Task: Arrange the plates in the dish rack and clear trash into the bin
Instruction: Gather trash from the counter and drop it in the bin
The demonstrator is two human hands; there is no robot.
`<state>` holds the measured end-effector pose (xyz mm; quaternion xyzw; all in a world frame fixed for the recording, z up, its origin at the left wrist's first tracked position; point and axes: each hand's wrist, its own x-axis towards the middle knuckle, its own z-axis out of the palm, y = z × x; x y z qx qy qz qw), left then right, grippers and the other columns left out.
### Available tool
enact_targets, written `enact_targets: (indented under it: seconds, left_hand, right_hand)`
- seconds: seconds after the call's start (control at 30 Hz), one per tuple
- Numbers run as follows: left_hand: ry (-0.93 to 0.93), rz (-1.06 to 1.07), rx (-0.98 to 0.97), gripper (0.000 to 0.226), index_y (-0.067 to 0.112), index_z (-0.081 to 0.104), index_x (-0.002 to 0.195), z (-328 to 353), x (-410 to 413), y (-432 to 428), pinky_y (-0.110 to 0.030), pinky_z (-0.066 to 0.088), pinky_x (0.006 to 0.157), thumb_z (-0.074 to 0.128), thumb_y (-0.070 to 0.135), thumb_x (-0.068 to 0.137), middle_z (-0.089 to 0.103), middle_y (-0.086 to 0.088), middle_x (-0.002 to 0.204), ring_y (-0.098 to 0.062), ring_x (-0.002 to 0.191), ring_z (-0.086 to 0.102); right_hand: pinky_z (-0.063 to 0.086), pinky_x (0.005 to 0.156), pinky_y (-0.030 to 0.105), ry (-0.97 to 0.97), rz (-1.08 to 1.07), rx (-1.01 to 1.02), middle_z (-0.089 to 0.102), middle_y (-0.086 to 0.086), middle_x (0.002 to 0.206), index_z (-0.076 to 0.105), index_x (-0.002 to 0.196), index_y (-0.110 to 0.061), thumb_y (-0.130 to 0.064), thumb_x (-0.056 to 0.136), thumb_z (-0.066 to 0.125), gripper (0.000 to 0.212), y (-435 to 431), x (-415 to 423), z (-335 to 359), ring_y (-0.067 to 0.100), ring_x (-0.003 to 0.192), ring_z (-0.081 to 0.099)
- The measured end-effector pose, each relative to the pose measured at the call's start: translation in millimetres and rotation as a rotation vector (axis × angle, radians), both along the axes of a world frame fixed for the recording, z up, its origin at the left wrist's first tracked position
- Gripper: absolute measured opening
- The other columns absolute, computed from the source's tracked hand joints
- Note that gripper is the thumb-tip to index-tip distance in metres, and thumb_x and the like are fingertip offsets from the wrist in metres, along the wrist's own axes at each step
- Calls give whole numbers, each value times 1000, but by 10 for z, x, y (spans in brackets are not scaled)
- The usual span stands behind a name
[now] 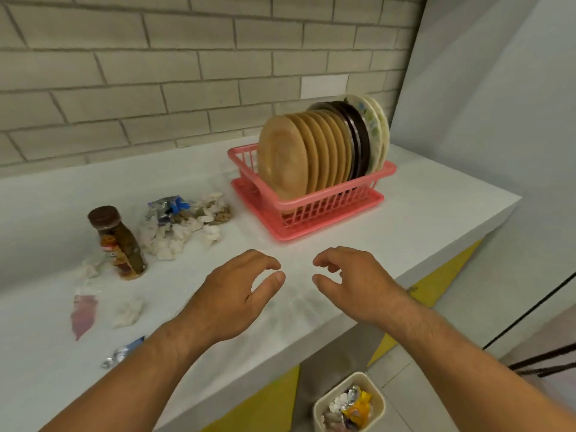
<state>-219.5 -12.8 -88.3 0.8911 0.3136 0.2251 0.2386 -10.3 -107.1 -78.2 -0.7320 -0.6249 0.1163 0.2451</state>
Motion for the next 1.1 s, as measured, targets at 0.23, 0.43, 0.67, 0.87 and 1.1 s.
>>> enact_targets:
  seconds: [0.23,0.43,0.67,0.87,1.1]
  left_hand:
    - [-35,56,-8,34,34,61,106,-11,-965,562,-19,43,80,38,54,91,57,23,101,5,99,51]
    - [-109,133,-71,16,28,65,97,3,-1438,871,-6,38,68,50,33,95,62,18,90,1,89,56]
    - [-128,167,-48,17,28,66,98,-103,-1698,986,-10,41,67,52,35,94,63,17,90,2,87,57]
    - [81,146,-25,28,32,63,108,-272,-1831,999,-26,48,77,54,50,87,60,18,102,-1,93,54]
    - [528,90,176,42,28,49,125,-540,-1637,846,-31,41,87,38,53,94,48,7,120,-15,111,41]
  right_hand:
    - [44,85,23,-4,142,-27,57,-14,105,60,114,-29,-43,89,56,29,548,-1151,-303,5,94,52]
    - [40,82,20,11,253,23,55,-9,109,59,111,-23,-41,92,51,27,682,-1954,-565,10,99,51]
    - [38,76,36,-209,416,14,55,2,108,54,120,-23,-58,89,46,47,774,-2618,-728,23,93,47]
    - [32,66,32,-321,553,-22,53,12,109,50,132,-11,-17,99,41,35,748,-2559,-798,29,89,47]
    - [39,79,24,-134,300,-156,49,0,124,49,126,-18,-2,91,39,40,629,-1844,-699,22,97,53]
